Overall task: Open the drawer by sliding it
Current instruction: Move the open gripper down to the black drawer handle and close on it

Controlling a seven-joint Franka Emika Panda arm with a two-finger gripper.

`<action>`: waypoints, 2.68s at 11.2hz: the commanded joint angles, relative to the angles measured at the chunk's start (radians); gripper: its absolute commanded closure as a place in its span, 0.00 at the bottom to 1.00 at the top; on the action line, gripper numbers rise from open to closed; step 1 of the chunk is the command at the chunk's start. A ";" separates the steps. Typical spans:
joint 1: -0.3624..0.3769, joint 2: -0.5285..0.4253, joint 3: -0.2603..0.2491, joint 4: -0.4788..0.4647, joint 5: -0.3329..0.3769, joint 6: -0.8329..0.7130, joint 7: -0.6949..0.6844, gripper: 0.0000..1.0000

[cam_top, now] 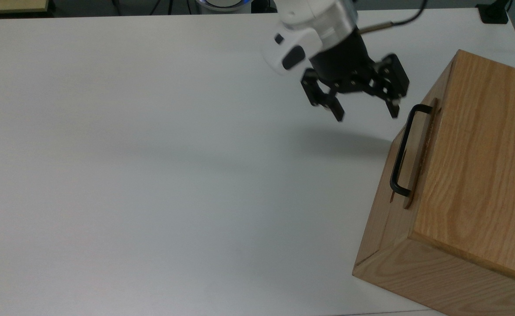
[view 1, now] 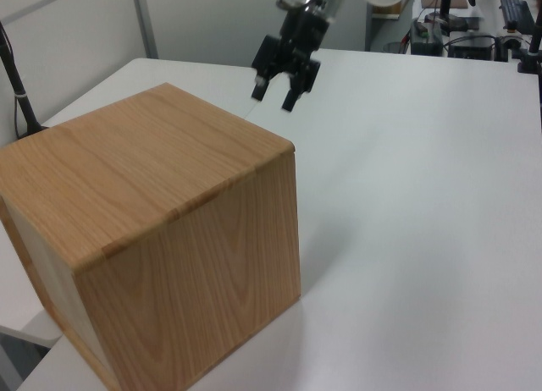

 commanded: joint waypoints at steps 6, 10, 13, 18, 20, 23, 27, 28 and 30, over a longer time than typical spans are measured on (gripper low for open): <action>0.032 0.092 0.004 0.073 0.110 0.085 0.047 0.42; 0.032 0.095 0.023 0.073 0.110 0.112 0.049 0.62; 0.032 0.096 0.027 0.073 0.107 0.132 0.041 0.82; 0.049 0.116 0.026 0.067 0.100 0.132 0.006 0.87; 0.049 0.126 0.026 0.064 0.100 0.131 -0.023 0.79; 0.049 0.139 0.026 0.063 0.100 0.132 -0.055 0.79; 0.047 0.141 0.018 0.073 0.100 0.132 -0.031 0.86; 0.044 0.139 0.017 0.072 0.100 0.135 -0.031 0.87; 0.039 0.135 0.017 0.061 0.098 0.152 -0.034 0.88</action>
